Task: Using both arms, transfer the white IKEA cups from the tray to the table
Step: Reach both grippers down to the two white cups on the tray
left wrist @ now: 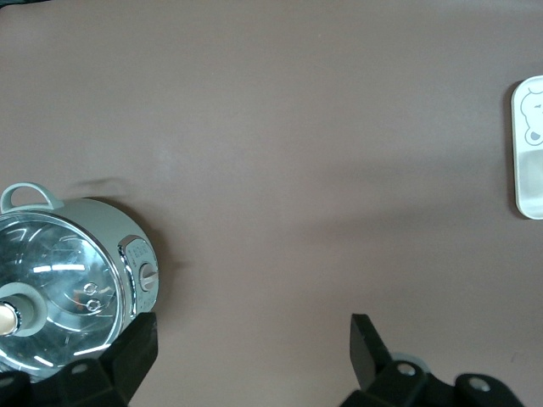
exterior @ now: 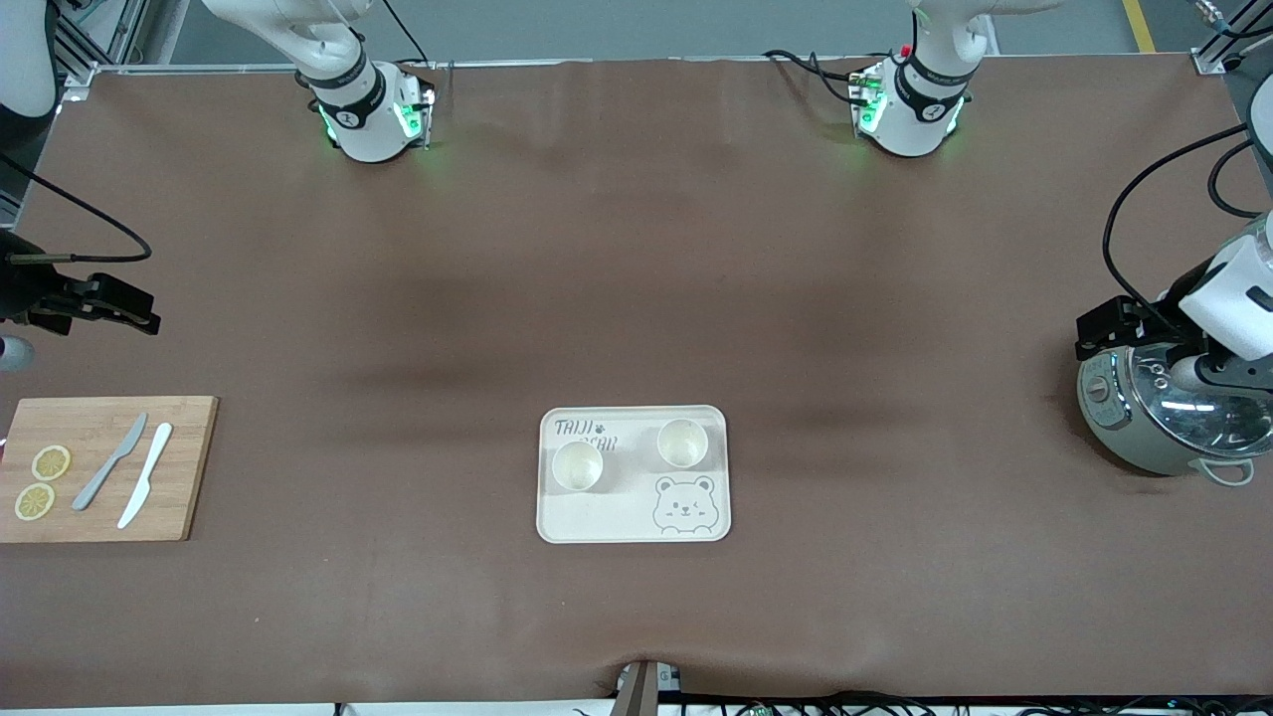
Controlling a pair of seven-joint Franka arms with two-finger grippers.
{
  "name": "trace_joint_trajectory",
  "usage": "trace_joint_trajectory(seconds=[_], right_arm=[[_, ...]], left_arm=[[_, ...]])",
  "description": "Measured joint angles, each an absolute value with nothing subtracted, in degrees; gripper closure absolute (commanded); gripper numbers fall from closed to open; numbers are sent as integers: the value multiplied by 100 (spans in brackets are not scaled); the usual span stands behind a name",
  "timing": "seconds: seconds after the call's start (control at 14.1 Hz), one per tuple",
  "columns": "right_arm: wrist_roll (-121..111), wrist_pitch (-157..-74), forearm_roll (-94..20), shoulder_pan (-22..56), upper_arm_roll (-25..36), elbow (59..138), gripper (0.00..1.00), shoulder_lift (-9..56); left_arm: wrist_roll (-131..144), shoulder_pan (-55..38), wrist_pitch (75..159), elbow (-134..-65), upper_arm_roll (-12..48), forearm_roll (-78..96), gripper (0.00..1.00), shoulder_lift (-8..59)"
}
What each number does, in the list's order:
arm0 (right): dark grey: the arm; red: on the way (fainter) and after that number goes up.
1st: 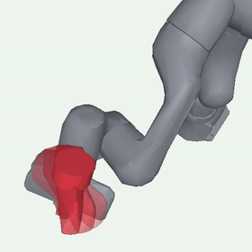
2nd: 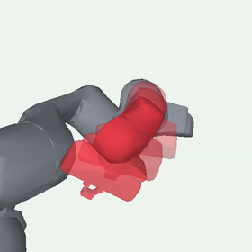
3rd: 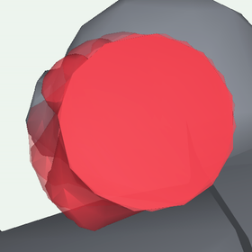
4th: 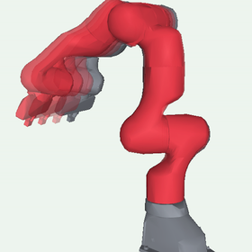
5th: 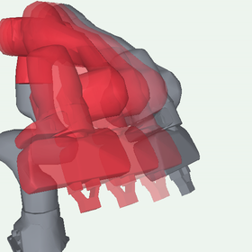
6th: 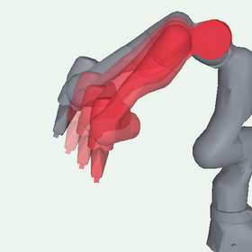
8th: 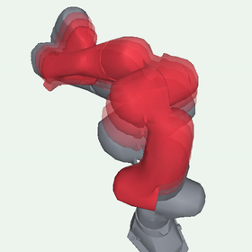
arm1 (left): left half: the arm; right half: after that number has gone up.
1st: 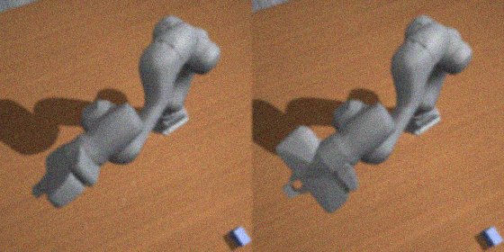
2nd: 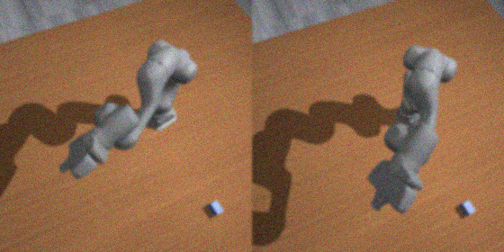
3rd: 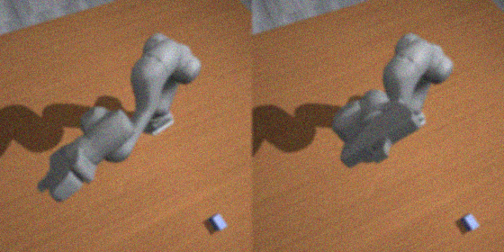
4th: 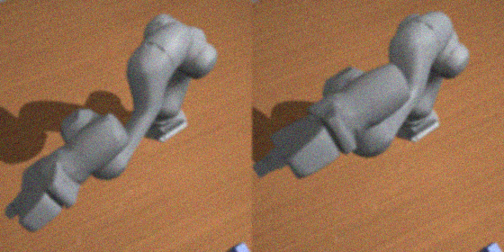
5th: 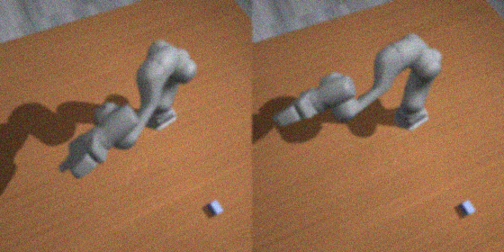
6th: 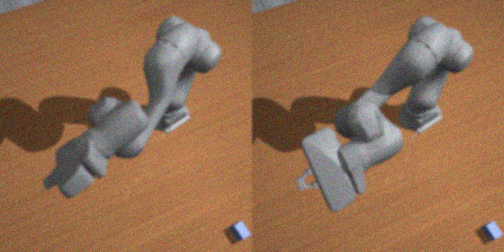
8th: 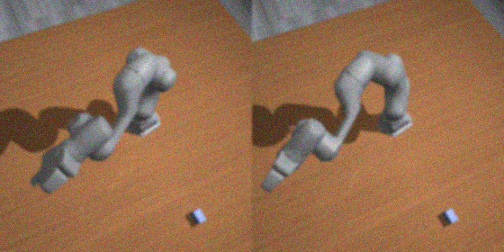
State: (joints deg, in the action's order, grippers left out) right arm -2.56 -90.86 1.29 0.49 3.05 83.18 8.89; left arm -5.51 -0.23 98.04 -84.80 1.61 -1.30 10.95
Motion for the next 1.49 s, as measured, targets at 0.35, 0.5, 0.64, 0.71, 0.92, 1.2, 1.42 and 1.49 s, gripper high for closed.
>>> trace_joint_trajectory(seconds=[0.35,0.5,0.64,0.71,0.92,1.2,1.42,1.49], right_arm=[[-256,-9240,142,-2,340,8318,0,1016],[-256,-9247,142,-20,340,8317,0,1025],[-256,-9248,142,-20,340,8313,0,1025],[-256,-9248,142,-20,340,8313,0,1025],[-256,-9248,142,-21,339,8312,0,1027],[-256,-9375,142,-22,339,8314,0,1155],[-132,-9726,136,13,296,8315,0,1303],[91,-9890,136,90,269,8315,0,1376]], left_arm=[[-552,-71,9804,-8486,174,-130,0,1115],[-552,-77,9785,-8586,199,-100,0,1180],[-529,-131,9795,-8654,251,-15,0,1292],[-406,-201,9810,-8641,269,51,0,1351],[272,-543,9887,-8339,294,178,0,1641],[1268,-1223,10208,-7744,318,184,0,2291],[2125,-1804,10911,-7658,331,186,0,2815],[2463,-2013,11264,-7648,328,186,0,3027]])
